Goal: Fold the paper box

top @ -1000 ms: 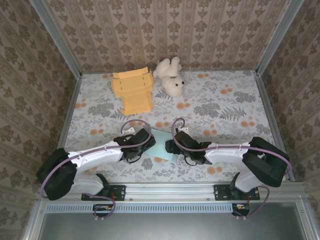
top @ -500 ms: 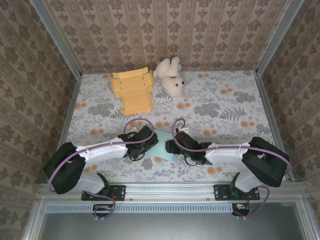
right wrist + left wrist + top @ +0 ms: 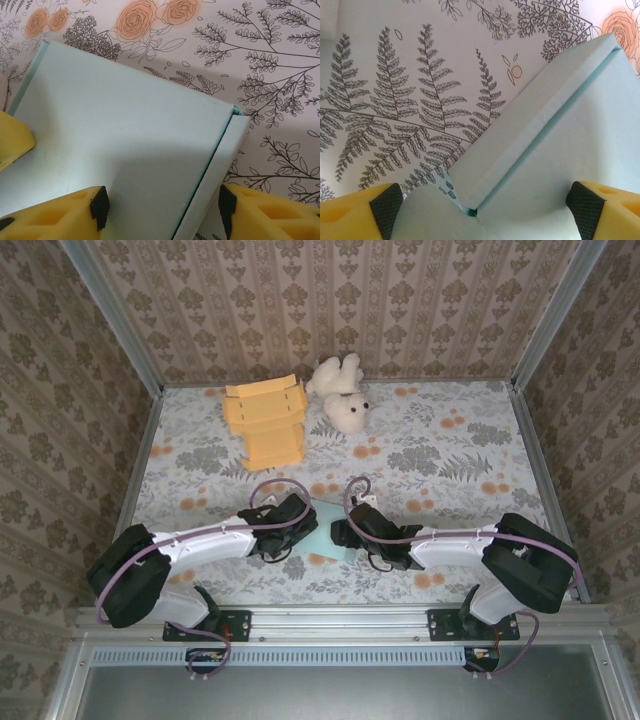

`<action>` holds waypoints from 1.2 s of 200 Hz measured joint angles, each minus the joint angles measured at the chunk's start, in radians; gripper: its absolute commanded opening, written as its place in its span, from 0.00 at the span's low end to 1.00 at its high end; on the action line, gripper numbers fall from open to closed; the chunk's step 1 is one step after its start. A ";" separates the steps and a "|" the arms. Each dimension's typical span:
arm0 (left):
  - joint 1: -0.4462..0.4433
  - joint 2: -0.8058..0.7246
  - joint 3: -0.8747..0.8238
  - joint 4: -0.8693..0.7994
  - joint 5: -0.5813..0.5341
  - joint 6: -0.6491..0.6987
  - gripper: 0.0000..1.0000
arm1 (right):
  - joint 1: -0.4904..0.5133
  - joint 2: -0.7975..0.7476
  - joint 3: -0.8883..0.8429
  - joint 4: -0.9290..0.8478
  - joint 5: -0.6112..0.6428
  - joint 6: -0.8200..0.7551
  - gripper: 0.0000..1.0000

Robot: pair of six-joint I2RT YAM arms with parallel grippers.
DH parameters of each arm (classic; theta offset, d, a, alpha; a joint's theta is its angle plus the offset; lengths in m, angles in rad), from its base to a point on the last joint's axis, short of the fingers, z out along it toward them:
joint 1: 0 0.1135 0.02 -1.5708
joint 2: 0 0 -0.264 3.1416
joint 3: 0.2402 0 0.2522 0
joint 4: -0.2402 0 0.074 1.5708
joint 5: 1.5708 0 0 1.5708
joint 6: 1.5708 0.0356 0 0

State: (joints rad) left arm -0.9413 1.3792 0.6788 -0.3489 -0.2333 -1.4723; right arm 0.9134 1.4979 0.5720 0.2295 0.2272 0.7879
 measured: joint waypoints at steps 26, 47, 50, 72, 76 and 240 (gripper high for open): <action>-0.007 0.000 0.000 0.002 0.002 -0.002 0.87 | 0.000 0.003 0.000 0.007 0.000 0.000 0.62; -0.016 0.000 0.000 0.003 0.003 -0.006 0.86 | 0.000 0.004 -0.001 0.008 0.000 0.000 0.62; -0.018 0.000 0.000 0.003 0.005 -0.006 0.85 | 0.000 0.005 -0.001 0.008 0.000 0.000 0.62; -0.026 0.000 0.000 0.007 0.009 -0.012 0.81 | 0.000 0.008 -0.001 0.014 0.000 0.000 0.61; -0.027 0.000 0.000 0.008 0.010 -0.014 0.80 | 0.000 0.008 -0.001 0.015 0.000 0.000 0.61; -0.035 0.000 -0.031 0.069 -0.053 0.027 0.80 | -0.001 0.008 -0.009 0.031 0.000 0.000 0.61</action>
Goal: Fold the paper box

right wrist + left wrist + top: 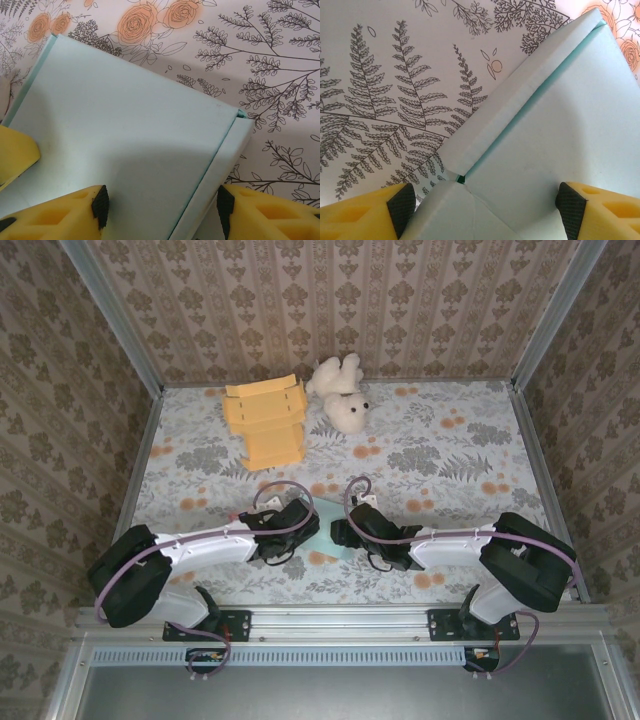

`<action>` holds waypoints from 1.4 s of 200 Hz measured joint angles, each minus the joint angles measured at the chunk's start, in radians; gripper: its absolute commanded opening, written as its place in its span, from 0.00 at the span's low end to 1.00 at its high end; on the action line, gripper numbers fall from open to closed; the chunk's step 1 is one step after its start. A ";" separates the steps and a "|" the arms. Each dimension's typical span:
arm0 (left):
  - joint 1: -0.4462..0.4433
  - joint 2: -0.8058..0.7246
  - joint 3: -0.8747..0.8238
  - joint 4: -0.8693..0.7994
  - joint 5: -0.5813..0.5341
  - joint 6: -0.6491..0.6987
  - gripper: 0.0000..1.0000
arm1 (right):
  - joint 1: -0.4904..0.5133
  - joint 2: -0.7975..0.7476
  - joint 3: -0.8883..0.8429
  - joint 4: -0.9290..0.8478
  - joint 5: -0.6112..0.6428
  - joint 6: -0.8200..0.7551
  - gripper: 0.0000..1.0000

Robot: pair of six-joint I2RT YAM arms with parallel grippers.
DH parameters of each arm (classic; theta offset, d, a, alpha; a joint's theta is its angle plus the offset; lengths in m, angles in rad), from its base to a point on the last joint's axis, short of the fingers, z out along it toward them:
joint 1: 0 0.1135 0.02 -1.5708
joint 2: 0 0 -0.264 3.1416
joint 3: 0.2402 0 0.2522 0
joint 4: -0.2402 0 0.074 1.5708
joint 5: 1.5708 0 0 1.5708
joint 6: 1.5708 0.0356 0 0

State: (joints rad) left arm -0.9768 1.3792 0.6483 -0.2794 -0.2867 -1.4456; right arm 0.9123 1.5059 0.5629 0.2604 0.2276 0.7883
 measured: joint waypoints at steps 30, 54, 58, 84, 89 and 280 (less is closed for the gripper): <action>-0.001 -0.011 0.000 -0.025 -0.024 0.038 0.86 | 0.000 0.000 0.000 0.000 0.000 0.000 0.61; -0.001 -0.056 -0.016 -0.087 -0.056 0.063 0.88 | -0.005 0.000 0.000 0.000 0.000 -0.001 0.61; -0.001 -0.066 -0.018 -0.098 -0.061 0.068 0.89 | -0.005 0.000 0.000 0.000 0.000 -0.002 0.61; -0.001 -0.145 -0.029 -0.165 -0.087 0.130 0.89 | -0.021 0.000 0.000 0.001 0.000 -0.019 0.61; -0.001 -0.162 -0.030 -0.169 -0.091 0.144 0.89 | -0.025 0.000 0.000 0.002 0.000 -0.026 0.61; 0.134 -0.015 -0.003 0.018 0.059 0.122 0.91 | -0.101 0.074 0.033 0.102 -0.154 -0.296 0.60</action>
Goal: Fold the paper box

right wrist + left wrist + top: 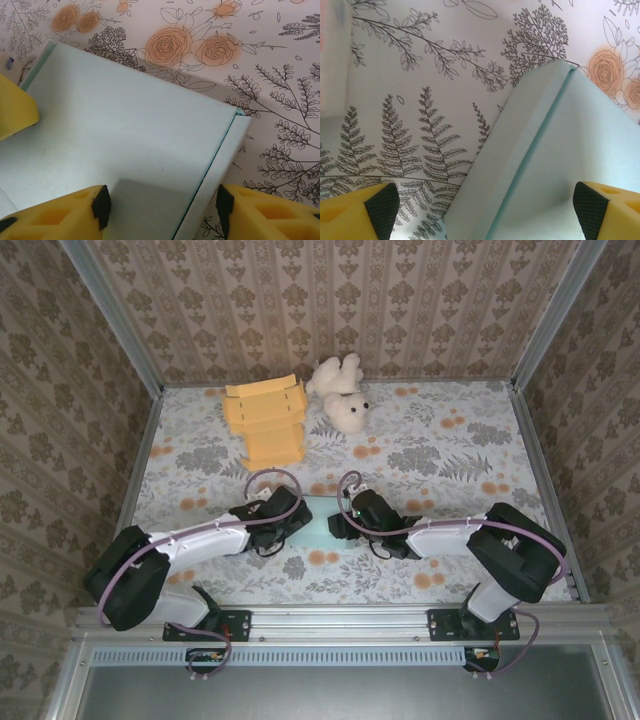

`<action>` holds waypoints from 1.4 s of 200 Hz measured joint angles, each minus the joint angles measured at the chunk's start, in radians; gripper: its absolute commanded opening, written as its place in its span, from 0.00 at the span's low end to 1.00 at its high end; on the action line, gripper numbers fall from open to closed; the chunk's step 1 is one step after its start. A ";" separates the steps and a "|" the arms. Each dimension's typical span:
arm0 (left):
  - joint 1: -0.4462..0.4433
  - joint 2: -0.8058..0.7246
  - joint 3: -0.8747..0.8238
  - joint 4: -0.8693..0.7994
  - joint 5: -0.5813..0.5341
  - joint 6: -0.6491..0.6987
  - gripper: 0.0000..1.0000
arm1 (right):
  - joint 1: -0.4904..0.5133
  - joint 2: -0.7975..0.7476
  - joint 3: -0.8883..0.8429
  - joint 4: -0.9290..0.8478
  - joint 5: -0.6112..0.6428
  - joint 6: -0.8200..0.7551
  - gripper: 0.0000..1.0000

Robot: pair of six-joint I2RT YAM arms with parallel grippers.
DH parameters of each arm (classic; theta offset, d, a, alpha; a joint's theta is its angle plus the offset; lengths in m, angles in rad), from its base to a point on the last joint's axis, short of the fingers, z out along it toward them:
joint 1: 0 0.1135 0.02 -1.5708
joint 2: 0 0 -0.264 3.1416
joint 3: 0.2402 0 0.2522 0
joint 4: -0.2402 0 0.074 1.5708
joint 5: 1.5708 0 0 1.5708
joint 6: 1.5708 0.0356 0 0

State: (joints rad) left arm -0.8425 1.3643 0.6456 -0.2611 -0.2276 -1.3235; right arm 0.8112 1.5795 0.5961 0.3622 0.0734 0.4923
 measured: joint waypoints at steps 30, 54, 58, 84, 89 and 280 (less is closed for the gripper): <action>-0.014 0.006 0.000 0.000 0.000 -0.034 0.89 | 0.000 0.000 0.000 0.001 0.000 0.000 0.60; -0.023 0.017 0.000 0.010 -0.001 -0.065 0.86 | 0.000 0.000 0.000 0.002 0.000 0.000 0.59; -0.025 0.017 0.000 0.010 -0.002 -0.069 0.86 | 0.000 0.000 0.000 0.001 0.000 0.000 0.60; -0.035 0.026 0.000 0.026 -0.009 -0.088 0.82 | 0.000 0.000 0.000 0.001 0.000 0.001 0.59; -0.037 0.028 0.000 0.030 -0.011 -0.091 0.81 | 0.000 0.000 0.000 0.001 0.000 0.000 0.59; -0.067 0.090 0.003 0.120 -0.083 -0.121 0.76 | -0.006 -0.031 -0.027 -0.003 0.030 0.008 0.61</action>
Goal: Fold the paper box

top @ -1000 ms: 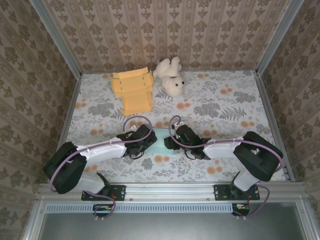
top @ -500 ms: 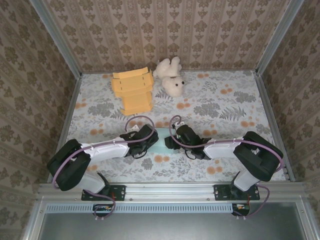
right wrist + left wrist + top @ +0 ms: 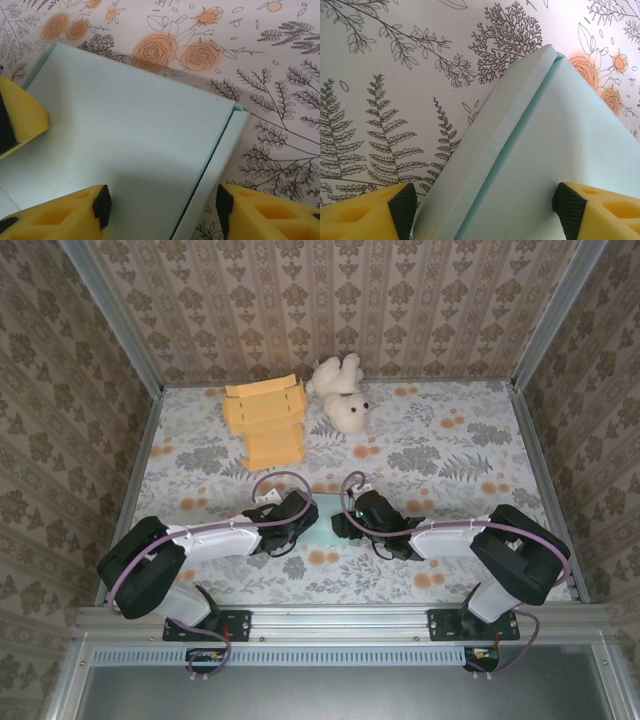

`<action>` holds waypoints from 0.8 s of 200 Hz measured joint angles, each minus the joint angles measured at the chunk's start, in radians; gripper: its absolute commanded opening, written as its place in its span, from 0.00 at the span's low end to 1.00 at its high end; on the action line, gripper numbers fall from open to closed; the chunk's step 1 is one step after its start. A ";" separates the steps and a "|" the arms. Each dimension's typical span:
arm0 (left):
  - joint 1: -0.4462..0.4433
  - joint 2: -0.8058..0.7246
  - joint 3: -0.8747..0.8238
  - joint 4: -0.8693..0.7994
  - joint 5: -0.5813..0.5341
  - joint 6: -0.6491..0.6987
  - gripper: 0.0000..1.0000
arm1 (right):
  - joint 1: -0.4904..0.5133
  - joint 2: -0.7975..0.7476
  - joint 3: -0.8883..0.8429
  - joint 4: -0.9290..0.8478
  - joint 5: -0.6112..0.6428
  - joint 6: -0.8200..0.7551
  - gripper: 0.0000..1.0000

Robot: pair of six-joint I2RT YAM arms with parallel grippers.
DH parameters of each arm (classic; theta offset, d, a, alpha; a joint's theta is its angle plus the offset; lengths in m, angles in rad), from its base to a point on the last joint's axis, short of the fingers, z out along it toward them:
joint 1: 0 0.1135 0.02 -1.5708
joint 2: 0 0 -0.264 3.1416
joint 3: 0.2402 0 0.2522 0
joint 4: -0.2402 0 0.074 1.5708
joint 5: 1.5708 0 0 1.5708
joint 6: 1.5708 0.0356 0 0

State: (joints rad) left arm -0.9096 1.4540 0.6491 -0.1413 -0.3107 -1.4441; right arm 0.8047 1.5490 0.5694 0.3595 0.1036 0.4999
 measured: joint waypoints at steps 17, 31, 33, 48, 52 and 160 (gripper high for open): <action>0.000 0.001 0.000 0.005 -0.001 0.000 0.76 | 0.001 -0.020 -0.005 -0.027 -0.004 0.002 0.61; 0.000 0.003 0.000 0.010 -0.001 0.000 0.76 | 0.003 -0.036 -0.006 -0.051 -0.006 0.003 0.62; 0.000 0.003 0.000 0.010 -0.001 0.000 0.76 | 0.003 -0.039 -0.007 -0.055 -0.006 0.004 0.62; 0.000 0.004 -0.001 0.013 -0.002 0.000 0.75 | 0.003 -0.056 -0.010 -0.080 -0.007 0.004 0.62; 0.000 0.004 -0.001 0.013 -0.002 0.000 0.75 | 0.003 -0.060 -0.011 -0.085 -0.007 0.004 0.62; 0.000 0.013 -0.002 0.032 -0.006 0.000 0.74 | 0.069 -0.331 -0.035 -0.291 -0.006 0.109 0.58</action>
State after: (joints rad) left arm -0.9092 1.4666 0.6476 -0.1089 -0.3172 -1.4445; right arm 0.8742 1.2179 0.5343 0.0685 0.0971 0.6094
